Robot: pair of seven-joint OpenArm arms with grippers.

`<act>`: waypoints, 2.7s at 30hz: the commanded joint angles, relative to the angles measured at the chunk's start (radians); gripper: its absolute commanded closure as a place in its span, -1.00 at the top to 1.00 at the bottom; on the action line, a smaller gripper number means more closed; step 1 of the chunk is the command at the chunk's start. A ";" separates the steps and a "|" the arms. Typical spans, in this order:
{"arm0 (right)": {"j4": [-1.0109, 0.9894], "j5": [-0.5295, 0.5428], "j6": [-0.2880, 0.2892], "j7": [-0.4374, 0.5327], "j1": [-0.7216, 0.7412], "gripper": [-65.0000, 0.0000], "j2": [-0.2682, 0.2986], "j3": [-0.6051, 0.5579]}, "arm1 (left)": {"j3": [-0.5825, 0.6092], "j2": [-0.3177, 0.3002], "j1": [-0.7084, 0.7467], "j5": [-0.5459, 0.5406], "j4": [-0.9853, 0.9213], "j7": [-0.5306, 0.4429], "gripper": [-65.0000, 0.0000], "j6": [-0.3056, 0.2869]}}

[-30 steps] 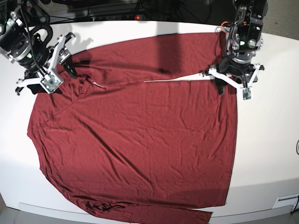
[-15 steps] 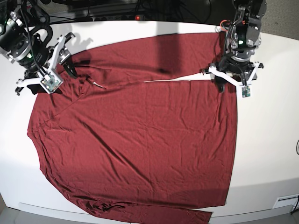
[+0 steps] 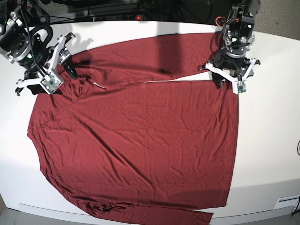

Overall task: Fold the T-shirt properly
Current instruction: 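Close both grippers on the shoulder edges of the red shirt, then drag the shoulder edge with the right gripper toward the hem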

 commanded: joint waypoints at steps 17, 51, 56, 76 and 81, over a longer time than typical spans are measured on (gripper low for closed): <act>0.016 0.006 -0.005 0.014 0.003 0.01 0.014 0.008 | -0.002 -0.003 -0.008 0.117 0.012 -0.018 -1.00 0.000; -0.464 0.053 -0.016 -0.029 0.348 0.45 -0.336 0.005 | -0.002 -0.003 -0.008 0.150 0.012 -0.017 -1.00 0.000; -0.498 0.053 -0.020 -0.027 0.348 0.45 -0.336 0.005 | -0.002 -0.003 -0.008 0.150 0.012 -0.017 -1.00 0.000; -0.763 0.030 -0.021 0.041 0.480 0.42 -0.336 -0.042 | -0.002 -0.003 -0.008 0.150 0.012 -0.018 -1.00 0.000; -0.782 -0.083 -0.037 0.032 0.479 0.42 -0.335 -0.143 | -0.002 -0.003 -0.008 0.150 0.012 -0.017 -1.00 0.000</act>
